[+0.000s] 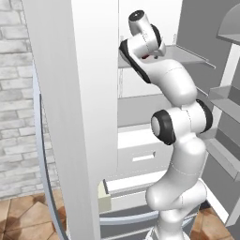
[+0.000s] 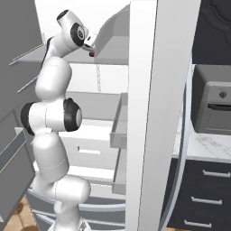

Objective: Move the hot dog bun to the plate on the dining table and place the condiment next to that plate. Then navigate to the fridge and take the sausage and place it on the plate as well.

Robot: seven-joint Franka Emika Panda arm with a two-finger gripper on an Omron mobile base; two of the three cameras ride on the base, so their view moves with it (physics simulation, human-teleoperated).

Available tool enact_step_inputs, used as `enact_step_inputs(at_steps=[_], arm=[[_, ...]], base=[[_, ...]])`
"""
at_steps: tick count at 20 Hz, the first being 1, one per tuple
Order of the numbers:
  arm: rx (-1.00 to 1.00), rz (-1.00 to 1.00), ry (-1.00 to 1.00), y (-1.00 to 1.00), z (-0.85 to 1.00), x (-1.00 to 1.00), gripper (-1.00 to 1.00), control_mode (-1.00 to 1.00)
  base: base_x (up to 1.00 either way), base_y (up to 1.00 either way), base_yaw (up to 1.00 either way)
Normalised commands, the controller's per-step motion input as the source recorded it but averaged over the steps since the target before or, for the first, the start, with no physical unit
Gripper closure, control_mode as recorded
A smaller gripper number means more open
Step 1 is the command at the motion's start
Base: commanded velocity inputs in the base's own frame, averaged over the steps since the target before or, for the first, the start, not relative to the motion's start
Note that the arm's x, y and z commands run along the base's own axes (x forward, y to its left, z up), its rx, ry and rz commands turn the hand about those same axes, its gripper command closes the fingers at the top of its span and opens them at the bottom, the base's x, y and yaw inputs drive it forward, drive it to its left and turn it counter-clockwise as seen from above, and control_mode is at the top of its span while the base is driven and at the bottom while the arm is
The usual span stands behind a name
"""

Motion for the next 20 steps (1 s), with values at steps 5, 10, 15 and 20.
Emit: enact_step_inputs(at_steps=[5,10,15,20], arm=[[0.00,0.00,0.01,0.00,-0.26,0.04,1.00,-1.00],[0.00,0.00,-0.07,0.00,-0.09,-0.10,1.00,-1.00],[0.02,0.00,-0.25,0.00,0.00,-0.58,1.00,-1.00],[0.02,0.01,-0.31,-0.03,0.00,-0.79,1.00,-1.00]], base=[[0.00,0.00,0.00],[0.00,0.00,0.00],[0.00,0.00,0.00],[0.00,0.00,0.00]])
